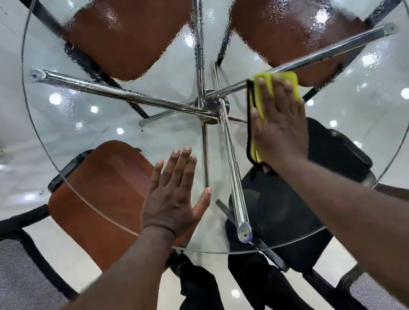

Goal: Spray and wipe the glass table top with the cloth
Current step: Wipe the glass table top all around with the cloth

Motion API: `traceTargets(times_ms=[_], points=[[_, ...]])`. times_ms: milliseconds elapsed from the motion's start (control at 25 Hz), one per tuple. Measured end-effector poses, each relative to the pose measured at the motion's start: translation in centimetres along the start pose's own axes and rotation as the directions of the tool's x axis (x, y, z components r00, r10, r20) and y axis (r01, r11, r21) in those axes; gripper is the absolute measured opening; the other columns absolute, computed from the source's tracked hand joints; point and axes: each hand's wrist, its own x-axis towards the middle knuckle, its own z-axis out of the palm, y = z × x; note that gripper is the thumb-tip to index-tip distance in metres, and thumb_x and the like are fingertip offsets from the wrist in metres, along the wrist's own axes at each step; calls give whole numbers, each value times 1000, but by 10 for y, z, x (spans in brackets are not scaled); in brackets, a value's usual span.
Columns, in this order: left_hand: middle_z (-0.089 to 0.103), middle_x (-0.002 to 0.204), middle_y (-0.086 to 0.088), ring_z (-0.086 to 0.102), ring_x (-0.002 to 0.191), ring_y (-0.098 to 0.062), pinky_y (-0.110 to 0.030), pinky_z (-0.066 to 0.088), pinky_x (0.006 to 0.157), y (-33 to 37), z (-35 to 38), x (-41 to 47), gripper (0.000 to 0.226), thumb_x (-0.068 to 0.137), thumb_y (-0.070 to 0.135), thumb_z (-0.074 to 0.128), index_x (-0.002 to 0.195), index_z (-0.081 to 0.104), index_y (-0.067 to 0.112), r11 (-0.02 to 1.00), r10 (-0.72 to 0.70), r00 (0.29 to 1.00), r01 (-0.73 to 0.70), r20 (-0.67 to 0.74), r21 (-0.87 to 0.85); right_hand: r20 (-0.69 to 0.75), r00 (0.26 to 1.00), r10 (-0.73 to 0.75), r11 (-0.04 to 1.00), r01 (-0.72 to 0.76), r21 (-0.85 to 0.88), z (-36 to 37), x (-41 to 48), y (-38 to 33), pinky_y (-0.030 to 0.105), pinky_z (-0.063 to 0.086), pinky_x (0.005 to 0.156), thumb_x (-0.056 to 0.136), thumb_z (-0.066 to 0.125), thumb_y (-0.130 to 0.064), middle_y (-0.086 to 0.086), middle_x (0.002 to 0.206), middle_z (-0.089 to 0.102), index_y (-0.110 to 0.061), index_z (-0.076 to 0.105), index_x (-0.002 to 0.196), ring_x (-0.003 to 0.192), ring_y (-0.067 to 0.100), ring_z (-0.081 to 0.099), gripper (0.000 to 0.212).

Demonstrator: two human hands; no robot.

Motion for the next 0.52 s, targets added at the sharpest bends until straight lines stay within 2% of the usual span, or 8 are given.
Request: traceTargets(times_ms=[80, 160, 240, 280, 320, 360, 440, 520], points=[[19, 173, -7, 16, 160, -24, -55, 22, 126, 0, 0, 0, 79, 100, 58, 44, 162, 31, 9, 1000, 9, 1000, -9, 2, -10, -1, 1000, 28, 996, -28, -80, 9, -44, -1, 53, 5, 135, 112, 23, -48, 1, 181, -11, -29, -5, 172, 167, 22, -8, 69], [21, 172, -7, 18, 160, -25, -56, 23, 126, -2, 1, 0, 79, 100, 57, 46, 161, 34, 8, 1000, 11, 1000, -11, -7, -18, 65, 969, -237, 959, 245, -141, 14, -56, -7, 53, 6, 135, 112, 29, -46, 5, 181, -8, -26, 0, 173, 168, 25, -6, 70], [23, 172, -8, 20, 159, -26, -57, 24, 125, 0, 1, 0, 77, 100, 56, 48, 160, 36, 8, 1000, 15, 1000, -16, -25, -24, 178, 772, -610, 757, 635, -158, 8, -25, 2, 52, 13, 135, 113, 34, -49, 2, 181, 3, -28, 11, 173, 168, 24, 2, 67], [23, 172, -8, 20, 159, -26, -57, 24, 125, 0, 1, 0, 77, 100, 56, 48, 160, 36, 8, 1000, 12, 1000, -13, -28, -26, 212, 652, -728, 633, 758, -156, 4, -3, 7, 50, 14, 135, 113, 33, -50, 1, 181, 7, -30, 14, 172, 168, 22, 5, 65], [23, 172, -7, 20, 159, -25, -56, 24, 125, 0, 1, 0, 77, 101, 56, 48, 160, 35, 9, 1000, 10, 1000, -10, -27, -24, 219, 582, -783, 564, 813, -144, 0, 20, 8, 49, 14, 135, 113, 33, -51, -1, 181, 9, -32, 16, 172, 168, 21, 6, 64], [22, 172, -7, 19, 160, -25, -56, 24, 125, 0, 1, 1, 77, 101, 57, 47, 160, 34, 10, 1000, 6, 1000, -7, -21, -18, 203, 590, -781, 575, 807, -133, -1, 41, 6, 48, 14, 135, 113, 33, -51, -2, 181, 11, -33, 17, 172, 167, 21, 7, 63], [23, 172, -6, 18, 160, -25, -56, 23, 125, 0, -1, 1, 77, 101, 58, 45, 161, 33, 10, 1000, 7, 1000, -7, -7, -6, 145, 770, -621, 763, 636, -115, -3, 57, -5, 48, 14, 135, 112, 32, -50, -5, 181, 10, -37, 14, 172, 167, 18, 7, 63], [22, 172, -6, 17, 160, -25, -55, 21, 126, 0, -1, 1, 78, 101, 59, 42, 161, 33, 10, 1000, 7, 1000, -7, 12, 2, 81, 934, -347, 934, 352, -61, -3, 40, -15, 46, 10, 136, 111, 29, -51, -8, 181, 3, -40, 7, 171, 167, 16, 2, 65]])
